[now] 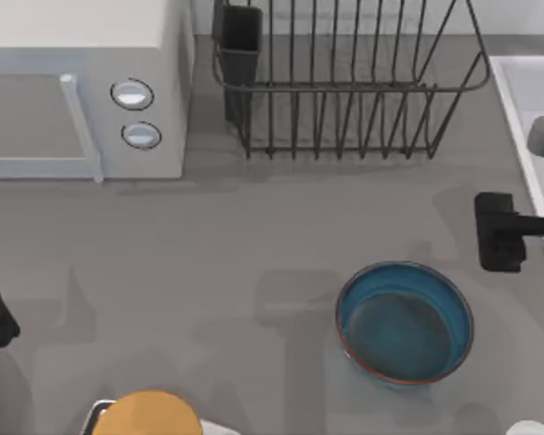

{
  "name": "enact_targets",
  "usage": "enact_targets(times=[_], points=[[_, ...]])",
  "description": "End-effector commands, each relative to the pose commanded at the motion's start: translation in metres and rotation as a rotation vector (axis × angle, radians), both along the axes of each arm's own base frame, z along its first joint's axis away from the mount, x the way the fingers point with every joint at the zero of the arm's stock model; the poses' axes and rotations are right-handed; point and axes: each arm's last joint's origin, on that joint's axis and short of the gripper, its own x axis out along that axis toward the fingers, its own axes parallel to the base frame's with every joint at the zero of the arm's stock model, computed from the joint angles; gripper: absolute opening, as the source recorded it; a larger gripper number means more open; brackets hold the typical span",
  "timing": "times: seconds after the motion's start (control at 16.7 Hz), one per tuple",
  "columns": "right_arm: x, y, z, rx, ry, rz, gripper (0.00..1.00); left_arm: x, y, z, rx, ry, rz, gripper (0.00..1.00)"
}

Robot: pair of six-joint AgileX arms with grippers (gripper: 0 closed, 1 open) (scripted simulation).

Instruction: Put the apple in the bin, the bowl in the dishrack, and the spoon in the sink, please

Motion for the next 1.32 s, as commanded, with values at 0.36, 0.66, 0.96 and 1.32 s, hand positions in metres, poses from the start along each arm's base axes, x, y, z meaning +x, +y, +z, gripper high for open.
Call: enact_targets(times=[0.36,0.66,0.96,1.32], points=[[0.036,0.041,-0.014,-0.095,0.256,-0.009,1.0,0.0,0.0,0.0,0.0,0.0,0.0,1.0],[0.04,0.049,-0.017,-0.114,0.29,-0.003,1.0,0.0,0.0,0.0,0.0,0.0,0.0,1.0],[0.041,0.048,-0.029,-0.116,0.293,-0.004,1.0,0.0,0.0,0.0,0.0,0.0,0.0,1.0],[0.043,0.05,-0.096,-0.109,0.279,-0.003,1.0,0.0,0.0,0.0,0.0,0.0,0.0,1.0]])
